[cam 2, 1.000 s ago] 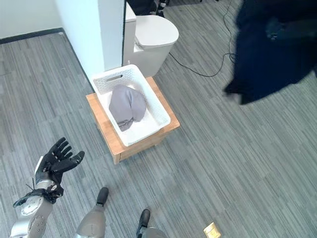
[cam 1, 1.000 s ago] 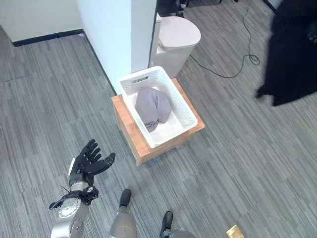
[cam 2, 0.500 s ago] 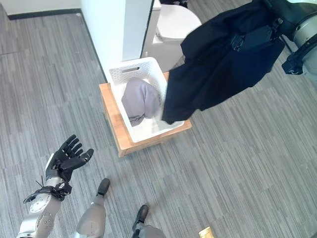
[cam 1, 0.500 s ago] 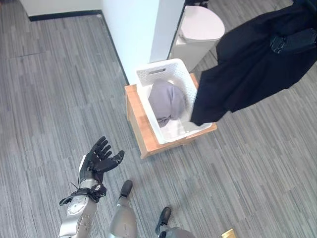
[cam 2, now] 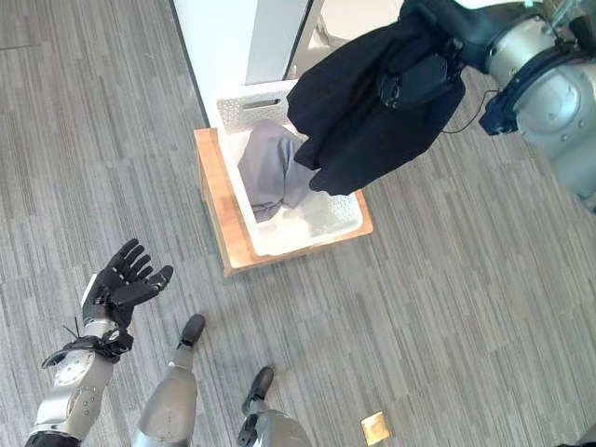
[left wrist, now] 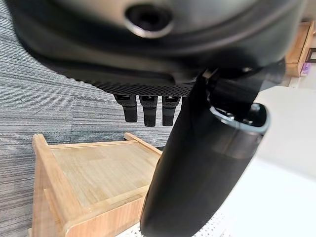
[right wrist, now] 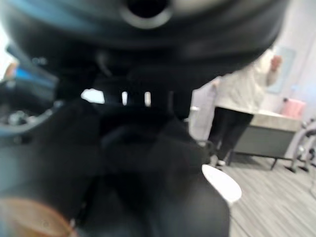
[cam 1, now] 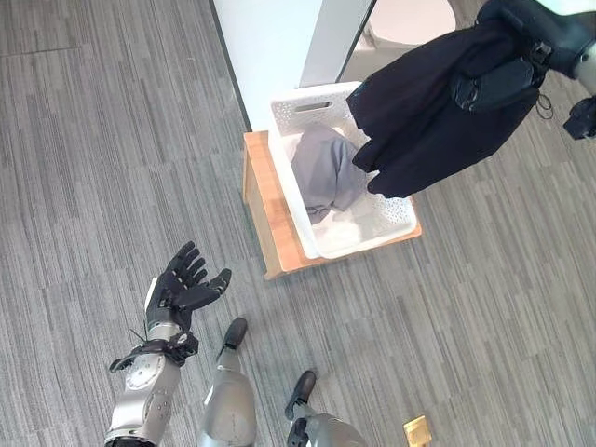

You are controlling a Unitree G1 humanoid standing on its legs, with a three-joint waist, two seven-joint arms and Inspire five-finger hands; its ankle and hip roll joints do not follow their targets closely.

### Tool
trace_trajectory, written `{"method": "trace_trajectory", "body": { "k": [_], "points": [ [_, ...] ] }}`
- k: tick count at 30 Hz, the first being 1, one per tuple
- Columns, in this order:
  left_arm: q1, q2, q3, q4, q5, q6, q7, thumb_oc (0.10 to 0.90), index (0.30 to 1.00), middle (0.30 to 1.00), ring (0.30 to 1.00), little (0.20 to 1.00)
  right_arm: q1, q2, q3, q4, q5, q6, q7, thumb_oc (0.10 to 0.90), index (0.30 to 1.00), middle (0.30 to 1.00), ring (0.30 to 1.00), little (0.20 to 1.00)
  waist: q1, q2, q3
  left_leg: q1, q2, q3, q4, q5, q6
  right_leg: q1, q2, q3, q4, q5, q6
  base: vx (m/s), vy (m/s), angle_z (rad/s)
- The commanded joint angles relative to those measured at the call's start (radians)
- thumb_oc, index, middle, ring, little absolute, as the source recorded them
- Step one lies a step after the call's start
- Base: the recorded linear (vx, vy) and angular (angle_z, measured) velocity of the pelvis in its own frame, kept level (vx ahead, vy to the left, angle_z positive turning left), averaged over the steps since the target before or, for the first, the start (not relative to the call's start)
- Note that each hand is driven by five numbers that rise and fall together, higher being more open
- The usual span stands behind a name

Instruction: Pick up bed clothes into laundry basket.

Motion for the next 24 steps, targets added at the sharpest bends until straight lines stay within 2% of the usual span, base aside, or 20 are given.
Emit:
{"method": "trace_trajectory", "body": {
  "k": [1,10,12,17,19,24],
  "points": [
    [0.025,0.068,0.019,-0.135,-0.007,-0.116,0.008,0.800,0.900,0.900,0.900,0.900,-0.267,-0.049,0.013,0.077,0.022,0.020,-0.079,0.400,0.300,0.300,0.300,0.300,0.010,-0.039,-0.061,0.027,0.025,0.030,0.004,-0.095,-0.030,-0.013,-0.075,0.021,0.079,0.007,0.063,0.00,0.000,0.00],
    [0.006,0.068,0.022,-0.123,-0.009,-0.118,0.017,0.800,0.900,0.900,0.900,0.900,-0.270,0.009,0.037,0.027,-0.004,0.029,-0.052,0.400,0.300,0.300,0.300,0.300,0.019,-0.048,-0.048,0.020,0.024,0.026,0.005,-0.096,-0.027,-0.021,-0.071,0.026,0.080,0.008,0.060,0.01,-0.005,-0.01],
    [0.019,0.088,0.045,-0.115,-0.010,-0.127,0.022,0.800,0.900,0.900,0.900,0.900,-0.391,0.001,0.097,0.042,0.005,0.036,-0.070,0.400,0.300,0.300,0.300,0.300,0.021,-0.067,-0.055,0.016,0.026,0.020,0.004,-0.095,-0.030,-0.020,-0.069,0.028,0.072,0.006,0.059,0.04,-0.018,0.01],
    [0.022,0.088,0.050,-0.107,-0.004,-0.130,0.024,0.800,0.900,0.900,0.900,0.900,-0.631,-0.033,0.272,0.068,0.082,0.006,-0.099,0.400,0.300,0.300,0.300,0.300,-0.002,-0.086,-0.072,0.019,0.027,0.020,0.004,-0.099,-0.033,-0.014,-0.069,0.035,0.067,0.011,0.062,0.01,-0.008,0.04],
    [0.021,0.091,0.045,-0.107,-0.004,-0.130,0.023,0.800,0.900,0.900,0.900,0.900,-0.690,-0.040,0.309,0.078,0.110,-0.003,-0.112,0.400,0.300,0.300,0.300,0.300,-0.010,-0.093,-0.077,0.020,0.026,0.017,0.004,-0.100,-0.034,-0.013,-0.069,0.037,0.068,0.013,0.062,0.00,0.000,0.00],
    [0.030,0.105,0.055,-0.113,-0.002,-0.133,0.021,0.800,0.900,0.900,0.900,0.900,-0.709,-0.056,0.309,0.083,0.122,-0.010,-0.118,0.400,0.300,0.300,0.300,0.300,-0.027,-0.118,-0.088,0.024,0.029,0.016,0.003,-0.102,-0.035,-0.012,-0.068,0.039,0.069,0.015,0.062,0.00,0.000,0.00]
  ]
}}
